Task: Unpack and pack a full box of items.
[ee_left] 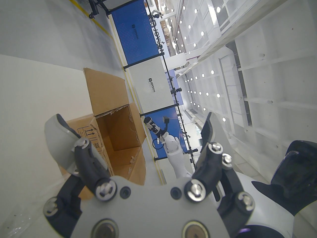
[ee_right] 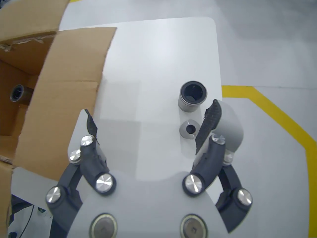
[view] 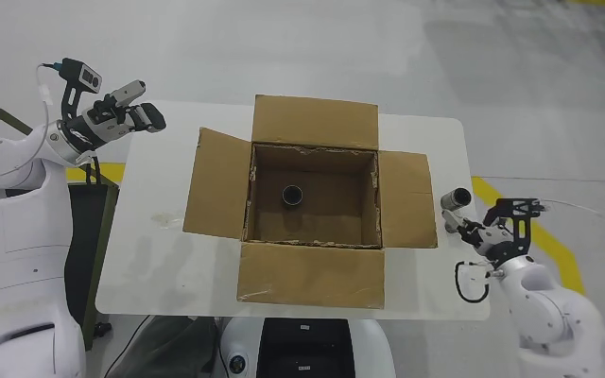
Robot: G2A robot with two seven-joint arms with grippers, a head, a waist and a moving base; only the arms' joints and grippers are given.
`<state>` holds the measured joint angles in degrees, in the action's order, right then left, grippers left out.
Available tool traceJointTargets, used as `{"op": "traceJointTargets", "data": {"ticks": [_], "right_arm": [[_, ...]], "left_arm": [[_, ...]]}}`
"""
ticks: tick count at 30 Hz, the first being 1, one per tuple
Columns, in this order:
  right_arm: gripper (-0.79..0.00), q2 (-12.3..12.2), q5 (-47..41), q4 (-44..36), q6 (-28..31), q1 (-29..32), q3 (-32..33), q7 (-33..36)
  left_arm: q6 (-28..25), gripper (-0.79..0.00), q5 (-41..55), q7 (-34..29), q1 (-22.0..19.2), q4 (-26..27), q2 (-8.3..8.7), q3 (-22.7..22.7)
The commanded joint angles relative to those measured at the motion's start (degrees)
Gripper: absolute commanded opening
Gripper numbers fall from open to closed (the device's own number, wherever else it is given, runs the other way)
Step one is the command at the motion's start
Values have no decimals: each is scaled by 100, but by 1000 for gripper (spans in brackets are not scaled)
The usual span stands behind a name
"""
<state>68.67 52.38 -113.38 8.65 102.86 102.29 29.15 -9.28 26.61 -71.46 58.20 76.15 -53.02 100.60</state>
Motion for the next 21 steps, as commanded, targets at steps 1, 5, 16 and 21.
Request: {"op": "traceJointTargets", "data": {"ticks": [1,5,16,21], "right_arm": [[0,2,-21,137,-79,-61,-49,46],[0,-1,-11,436,-218,-213,-116,130],[0,-12,63,1233,-449,-645,-301,261],[0,-14,23,1480,-430,-744,-357,219]], "left_arm": [[0,0,0,0,0,0,0,0],[0,0,0,0,0,0,0,0],[0,0,0,0,0,0,0,0],[0,0,0,0,0,0,0,0]]}}
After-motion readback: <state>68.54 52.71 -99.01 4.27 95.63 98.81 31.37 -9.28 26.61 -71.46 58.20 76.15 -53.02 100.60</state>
